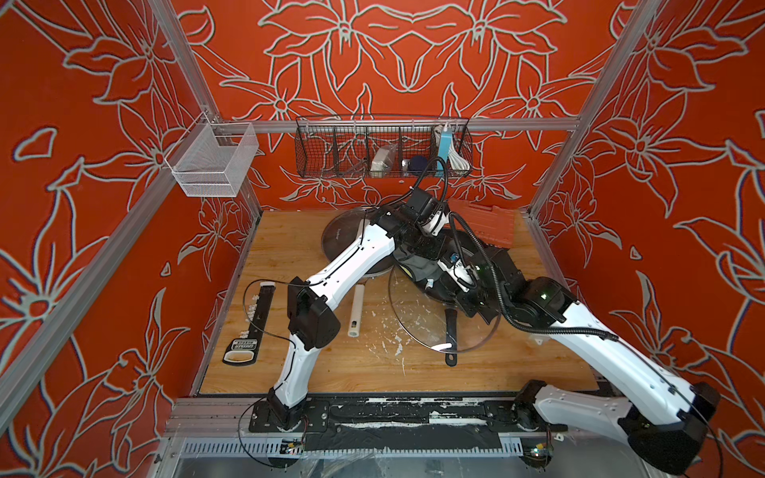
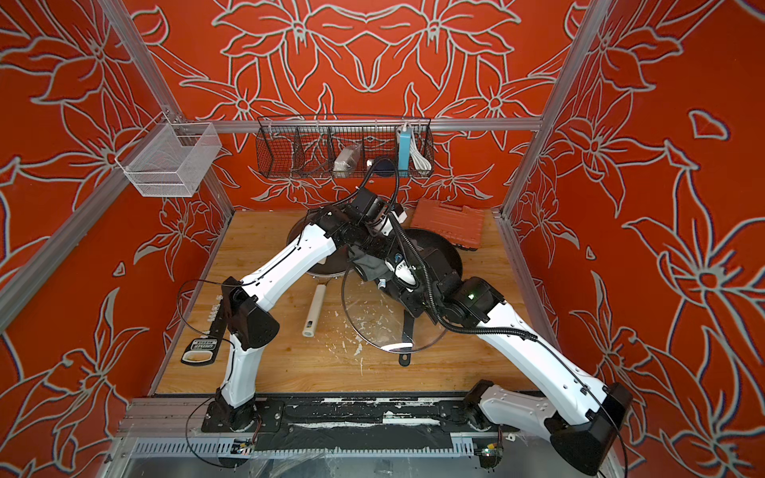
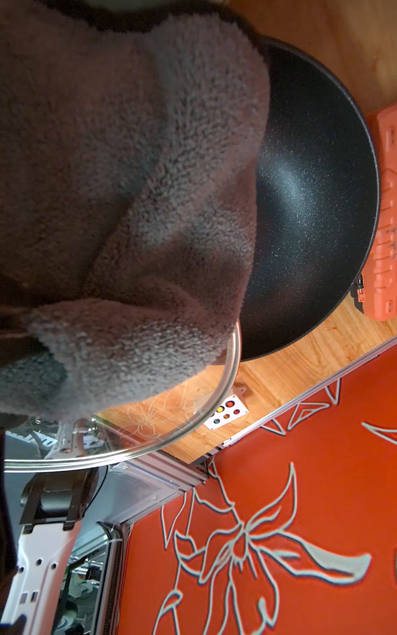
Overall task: Wipe the pot lid with a cloth
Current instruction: Wipe the pot lid.
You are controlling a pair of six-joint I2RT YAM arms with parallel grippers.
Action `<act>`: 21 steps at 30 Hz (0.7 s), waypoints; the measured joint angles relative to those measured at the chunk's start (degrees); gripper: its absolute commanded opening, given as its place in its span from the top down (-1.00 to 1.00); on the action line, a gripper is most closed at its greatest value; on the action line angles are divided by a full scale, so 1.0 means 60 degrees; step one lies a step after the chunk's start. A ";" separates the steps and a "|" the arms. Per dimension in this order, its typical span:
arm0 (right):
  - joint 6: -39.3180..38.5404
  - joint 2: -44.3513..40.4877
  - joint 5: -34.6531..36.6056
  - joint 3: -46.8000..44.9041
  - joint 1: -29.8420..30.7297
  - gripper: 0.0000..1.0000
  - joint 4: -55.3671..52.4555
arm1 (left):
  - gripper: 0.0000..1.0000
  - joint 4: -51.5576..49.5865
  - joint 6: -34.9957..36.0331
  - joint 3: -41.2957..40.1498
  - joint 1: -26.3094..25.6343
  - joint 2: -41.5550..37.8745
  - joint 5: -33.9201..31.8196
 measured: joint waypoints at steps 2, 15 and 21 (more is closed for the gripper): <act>0.0062 -0.0076 -0.0029 -0.0098 0.0087 1.00 0.0197 | 1.00 0.0248 -0.0095 -0.0565 0.0018 -0.0433 -0.0120; 0.0951 0.0058 0.0532 -0.0313 0.0138 1.00 0.1268 | 1.00 0.2004 -0.1625 -0.4087 0.0069 -0.3166 -0.1249; 0.1417 0.0525 0.1042 -0.0335 0.0138 1.00 0.1781 | 1.00 0.2951 -0.2568 -0.5730 -0.0055 -0.4200 -0.2080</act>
